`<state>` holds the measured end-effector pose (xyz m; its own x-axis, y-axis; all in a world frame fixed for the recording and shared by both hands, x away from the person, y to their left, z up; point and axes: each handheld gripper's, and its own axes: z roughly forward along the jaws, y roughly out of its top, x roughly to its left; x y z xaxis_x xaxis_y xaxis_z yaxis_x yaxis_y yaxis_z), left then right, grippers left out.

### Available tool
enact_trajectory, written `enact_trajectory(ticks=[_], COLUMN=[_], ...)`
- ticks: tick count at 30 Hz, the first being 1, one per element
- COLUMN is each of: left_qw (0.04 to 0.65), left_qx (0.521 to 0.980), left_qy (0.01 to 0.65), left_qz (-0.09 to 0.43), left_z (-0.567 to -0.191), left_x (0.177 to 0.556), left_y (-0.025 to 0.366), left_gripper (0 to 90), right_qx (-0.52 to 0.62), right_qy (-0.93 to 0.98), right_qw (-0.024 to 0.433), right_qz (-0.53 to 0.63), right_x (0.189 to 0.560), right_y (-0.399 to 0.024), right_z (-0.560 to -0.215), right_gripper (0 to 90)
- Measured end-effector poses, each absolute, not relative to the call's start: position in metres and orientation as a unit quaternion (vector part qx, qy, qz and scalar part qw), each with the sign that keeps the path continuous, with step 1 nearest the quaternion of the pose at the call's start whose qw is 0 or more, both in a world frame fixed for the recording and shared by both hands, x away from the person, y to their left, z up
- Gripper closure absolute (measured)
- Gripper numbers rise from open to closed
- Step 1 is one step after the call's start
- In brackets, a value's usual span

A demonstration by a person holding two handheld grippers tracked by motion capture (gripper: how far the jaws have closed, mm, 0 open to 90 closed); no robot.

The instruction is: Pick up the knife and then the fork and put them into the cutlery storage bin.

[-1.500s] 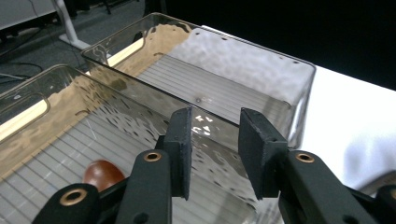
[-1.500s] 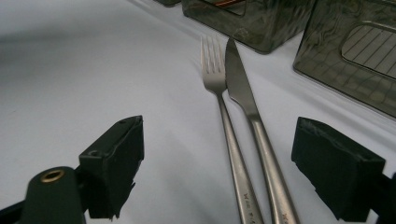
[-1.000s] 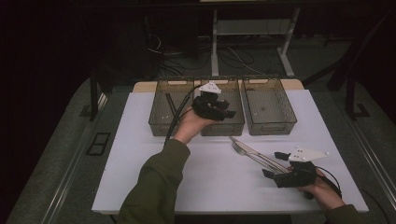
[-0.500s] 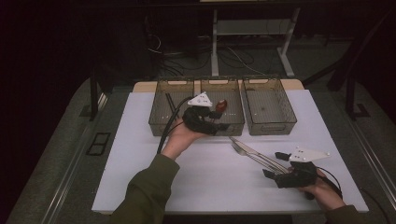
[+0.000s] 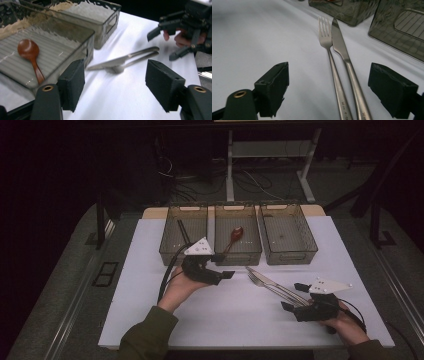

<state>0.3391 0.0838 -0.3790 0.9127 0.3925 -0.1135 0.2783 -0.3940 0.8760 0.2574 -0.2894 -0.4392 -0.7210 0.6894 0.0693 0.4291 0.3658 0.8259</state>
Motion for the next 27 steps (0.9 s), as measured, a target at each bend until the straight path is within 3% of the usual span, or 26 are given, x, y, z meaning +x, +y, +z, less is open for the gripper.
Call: enact_trajectory(ticks=[19, 25, 27], left_qw=[0.512, 0.499, 0.495], left_qx=[0.826, 0.826, 0.824], left_qy=[0.228, 0.248, 0.259], left_qz=[0.065, 0.082, 0.093], left_z=[-0.416, -0.430, -0.432], left_x=[0.289, 0.278, 0.275], left_y=[0.140, 0.154, 0.157], left_gripper=[18.8, 12.0, 4.8], right_qx=[0.345, 0.350, 0.357], right_qy=[0.814, 0.812, 0.811], right_qw=[0.148, 0.144, 0.142], right_qz=[0.443, 0.444, 0.442], right_x=[0.258, 0.259, 0.259], right_y=[-0.290, -0.290, -0.292], right_z=[-0.440, -0.439, -0.439], right_gripper=[16.4, 16.4, 16.4])
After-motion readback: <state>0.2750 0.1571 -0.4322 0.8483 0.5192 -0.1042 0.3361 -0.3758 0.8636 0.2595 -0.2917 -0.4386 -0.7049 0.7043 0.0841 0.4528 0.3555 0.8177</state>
